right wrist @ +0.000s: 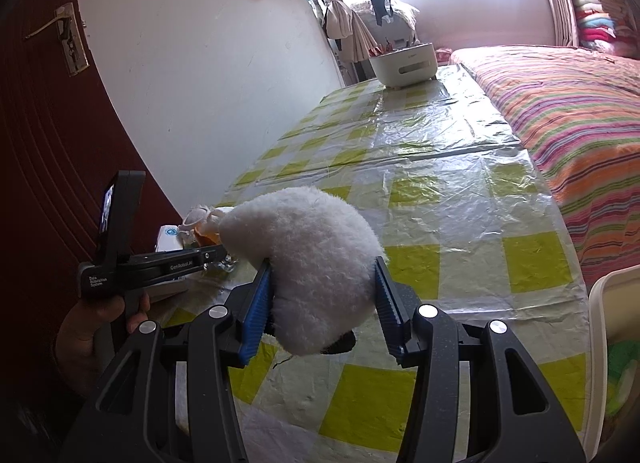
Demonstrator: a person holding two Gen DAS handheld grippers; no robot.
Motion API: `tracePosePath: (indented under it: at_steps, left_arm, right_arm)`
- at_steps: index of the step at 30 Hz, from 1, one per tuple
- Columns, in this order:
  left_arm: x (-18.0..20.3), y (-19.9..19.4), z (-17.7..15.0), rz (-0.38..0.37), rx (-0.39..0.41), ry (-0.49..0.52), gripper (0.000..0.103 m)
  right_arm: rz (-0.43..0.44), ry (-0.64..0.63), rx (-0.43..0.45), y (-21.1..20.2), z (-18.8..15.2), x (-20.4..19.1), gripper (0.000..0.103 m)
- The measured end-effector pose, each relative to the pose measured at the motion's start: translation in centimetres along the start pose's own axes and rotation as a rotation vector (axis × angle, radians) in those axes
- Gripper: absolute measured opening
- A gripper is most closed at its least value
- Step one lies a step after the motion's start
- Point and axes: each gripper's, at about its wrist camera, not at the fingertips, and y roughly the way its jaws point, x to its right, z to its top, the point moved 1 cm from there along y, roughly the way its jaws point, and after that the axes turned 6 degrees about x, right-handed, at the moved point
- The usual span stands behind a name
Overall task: Collect trash
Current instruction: 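Grasp the white plush toy with the right gripper while the left gripper approaches the silver blister pack, then grasp the silver blister pack with the left gripper while the right gripper holds the plush toy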
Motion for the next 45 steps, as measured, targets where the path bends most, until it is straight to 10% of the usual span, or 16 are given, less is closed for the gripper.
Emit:
tracePosePath:
  at_steps: [45]
  left_arm:
    - [5.2,-4.7,1.2,-0.24,0.122,0.004,0.004]
  right_arm:
    - [-0.068,0.01,0.064,-2.2,0.0,1.5,0.047]
